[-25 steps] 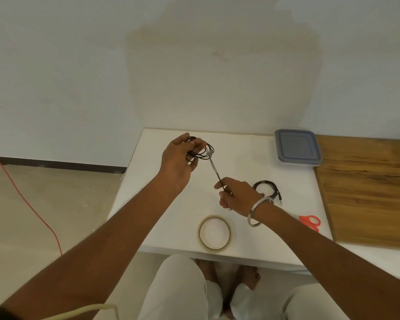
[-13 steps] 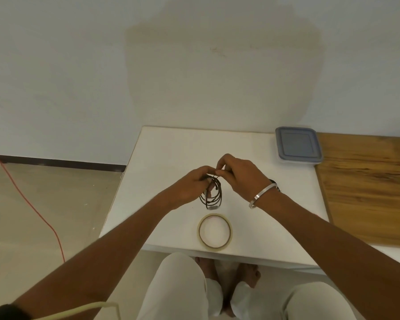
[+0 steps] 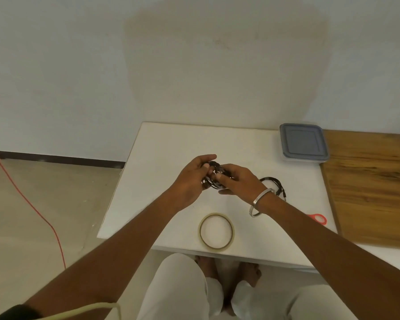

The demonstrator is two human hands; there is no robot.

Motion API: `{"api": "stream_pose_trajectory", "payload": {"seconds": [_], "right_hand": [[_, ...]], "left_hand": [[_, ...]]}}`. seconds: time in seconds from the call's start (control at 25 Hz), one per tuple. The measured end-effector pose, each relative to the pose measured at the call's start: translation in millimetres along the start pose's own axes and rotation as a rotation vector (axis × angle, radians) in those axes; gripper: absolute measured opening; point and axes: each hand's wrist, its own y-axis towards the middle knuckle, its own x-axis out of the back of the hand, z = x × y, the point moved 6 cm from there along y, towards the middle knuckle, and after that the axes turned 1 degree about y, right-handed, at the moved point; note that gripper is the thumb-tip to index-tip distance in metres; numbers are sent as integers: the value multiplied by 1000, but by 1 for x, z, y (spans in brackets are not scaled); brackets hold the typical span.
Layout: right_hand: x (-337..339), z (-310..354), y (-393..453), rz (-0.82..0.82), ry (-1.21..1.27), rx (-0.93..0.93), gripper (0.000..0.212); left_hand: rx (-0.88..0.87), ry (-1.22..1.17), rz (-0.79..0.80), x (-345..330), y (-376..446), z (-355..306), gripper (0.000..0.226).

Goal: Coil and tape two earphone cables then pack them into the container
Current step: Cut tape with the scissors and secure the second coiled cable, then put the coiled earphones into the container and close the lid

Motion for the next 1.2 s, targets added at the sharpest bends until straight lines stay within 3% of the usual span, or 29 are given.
{"api": "stream_pose_trajectory", "payload": {"seconds": [0.16,0.28,0.44,0.52,0.72,0.96,1.08,1.2], "right_hand": [[-8,-20,11,-88,131,-132,18],[-15,-37,22,-149,113,-277,20],[-27,-37,33,-159,-408,-207,24],[-35,-34,38,-160,-616,-151,27],[-54,-34,48,-179,-812,-86,28],[-63,-25,45,-200,-980,166,34],[-60,-29,45,-142,-1017,166,33],[-52,-28,43,-124,-948,178,40]], "left_hand": [[8,37,-18,6,13,18,28],[36,242,-51,17,22,33,28],[-34,730,-224,41,29,38,25],[-115,857,-313,47,26,34,21],[-137,1099,-473,66,24,38,15],[-210,1165,-362,66,29,42,25],[-205,1225,-246,60,32,44,29],[-170,1243,-244,56,30,37,34]]}}
